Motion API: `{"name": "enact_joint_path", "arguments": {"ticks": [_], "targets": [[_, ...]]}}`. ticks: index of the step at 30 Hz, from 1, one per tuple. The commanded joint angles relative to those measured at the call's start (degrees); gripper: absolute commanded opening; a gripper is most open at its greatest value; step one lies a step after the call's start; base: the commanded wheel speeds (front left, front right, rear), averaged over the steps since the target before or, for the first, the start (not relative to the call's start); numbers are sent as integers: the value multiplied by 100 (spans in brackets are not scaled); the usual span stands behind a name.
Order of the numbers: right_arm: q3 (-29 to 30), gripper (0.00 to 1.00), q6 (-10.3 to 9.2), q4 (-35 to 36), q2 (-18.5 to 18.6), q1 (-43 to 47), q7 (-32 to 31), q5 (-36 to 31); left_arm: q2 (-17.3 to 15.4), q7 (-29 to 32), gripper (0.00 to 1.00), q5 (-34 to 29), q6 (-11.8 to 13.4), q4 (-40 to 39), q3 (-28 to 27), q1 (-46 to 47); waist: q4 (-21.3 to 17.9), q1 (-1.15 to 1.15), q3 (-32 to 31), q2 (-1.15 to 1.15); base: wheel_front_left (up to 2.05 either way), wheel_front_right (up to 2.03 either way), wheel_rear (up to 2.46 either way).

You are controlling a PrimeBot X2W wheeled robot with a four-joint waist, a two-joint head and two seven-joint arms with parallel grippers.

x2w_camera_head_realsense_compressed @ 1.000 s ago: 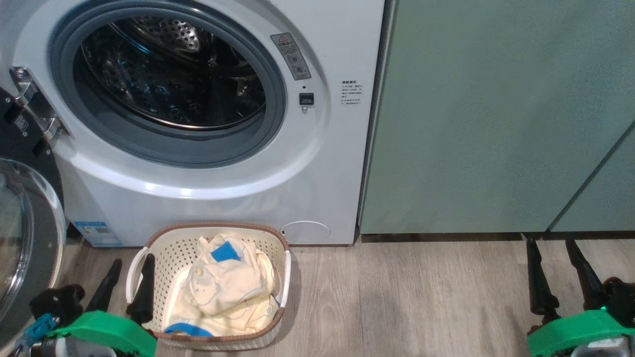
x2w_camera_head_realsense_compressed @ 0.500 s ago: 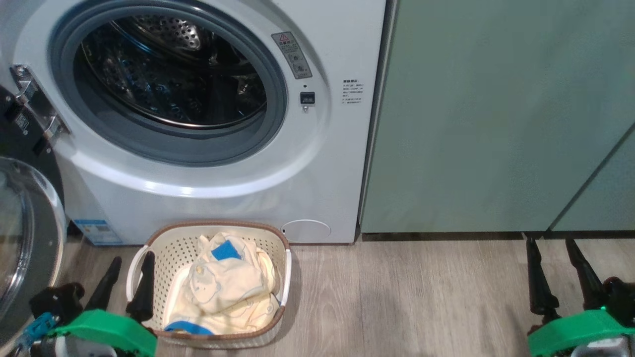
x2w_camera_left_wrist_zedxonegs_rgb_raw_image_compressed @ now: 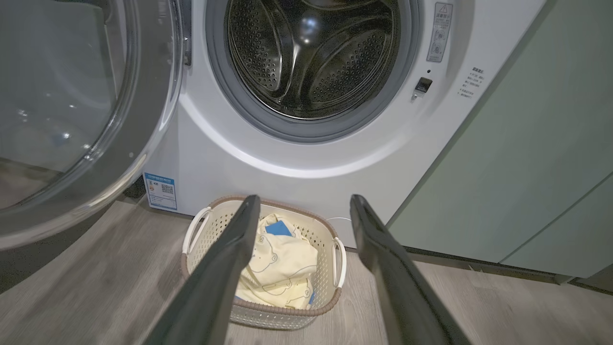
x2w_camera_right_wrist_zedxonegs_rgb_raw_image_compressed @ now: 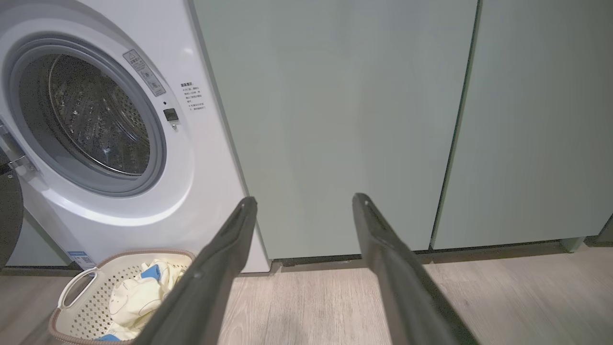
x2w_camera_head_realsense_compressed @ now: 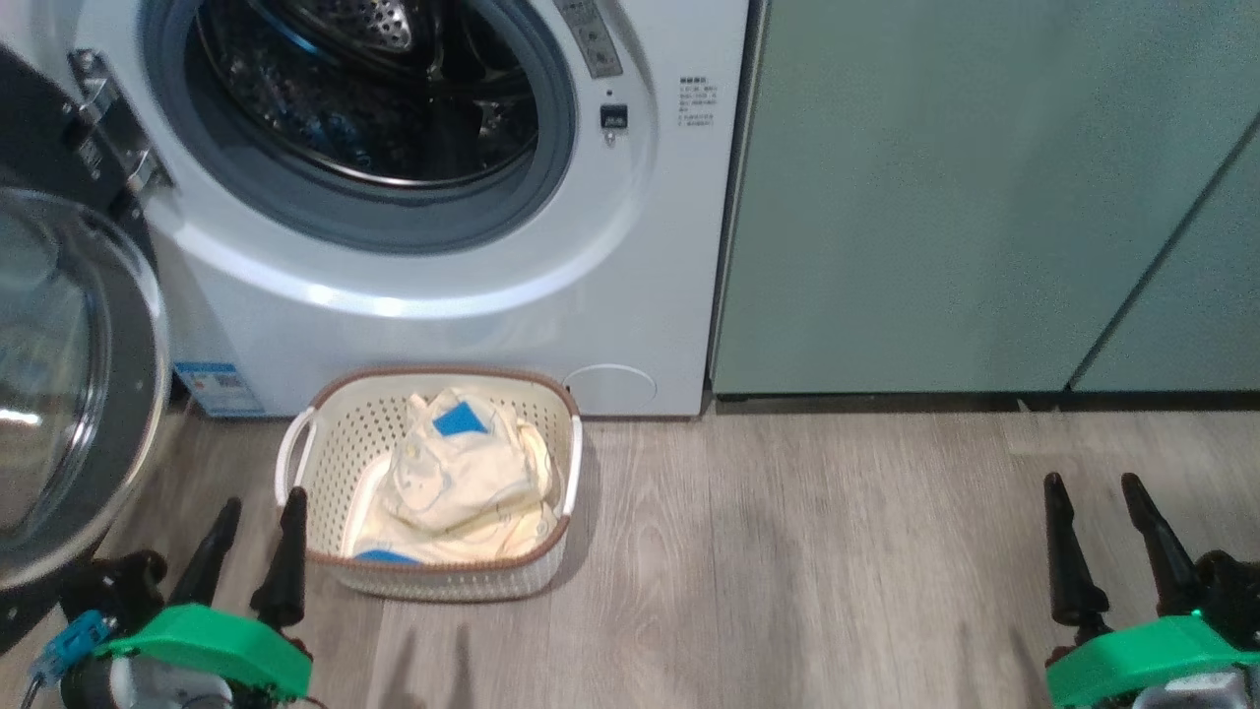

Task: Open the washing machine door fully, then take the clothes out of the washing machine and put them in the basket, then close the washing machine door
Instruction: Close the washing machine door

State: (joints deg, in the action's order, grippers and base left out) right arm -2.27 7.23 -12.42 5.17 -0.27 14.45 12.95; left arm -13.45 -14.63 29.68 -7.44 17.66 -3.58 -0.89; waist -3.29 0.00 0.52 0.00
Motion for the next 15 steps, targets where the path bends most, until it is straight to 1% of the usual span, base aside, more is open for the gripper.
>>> {"name": "enact_joint_path", "arguments": {"ticks": [1, 5, 8, 11, 15], "targets": [[-125, 100, 25, 164, 93, -171, 55, 13, -107, -37, 100, -88, -4, -174, -266, 270, 1, 0, -1, 0, -152, 152, 0], [-121, 100, 25, 165, 92, -174, 55, 10, -97, -37, 100, -98, -4, -178, -270, 271, 9, 0, 1, 0, -125, 125, 0], [-116, 100, 25, 169, 90, -176, 55, 6, -92, -37, 100, -79, -4, -195, -262, 277, 18, 0, -2, 0, -84, 84, 0], [-113, 100, 25, 172, 89, -175, 55, 1, -84, -37, 100, -37, -4, -198, -261, 276, 25, 0, -8, 0, -43, 43, 0], [-109, 100, 25, 176, 92, -177, 55, 2, -88, -37, 100, -15, -4, -188, -283, 264, 26, 0, -22, 0, -5, 5, 0]]}}
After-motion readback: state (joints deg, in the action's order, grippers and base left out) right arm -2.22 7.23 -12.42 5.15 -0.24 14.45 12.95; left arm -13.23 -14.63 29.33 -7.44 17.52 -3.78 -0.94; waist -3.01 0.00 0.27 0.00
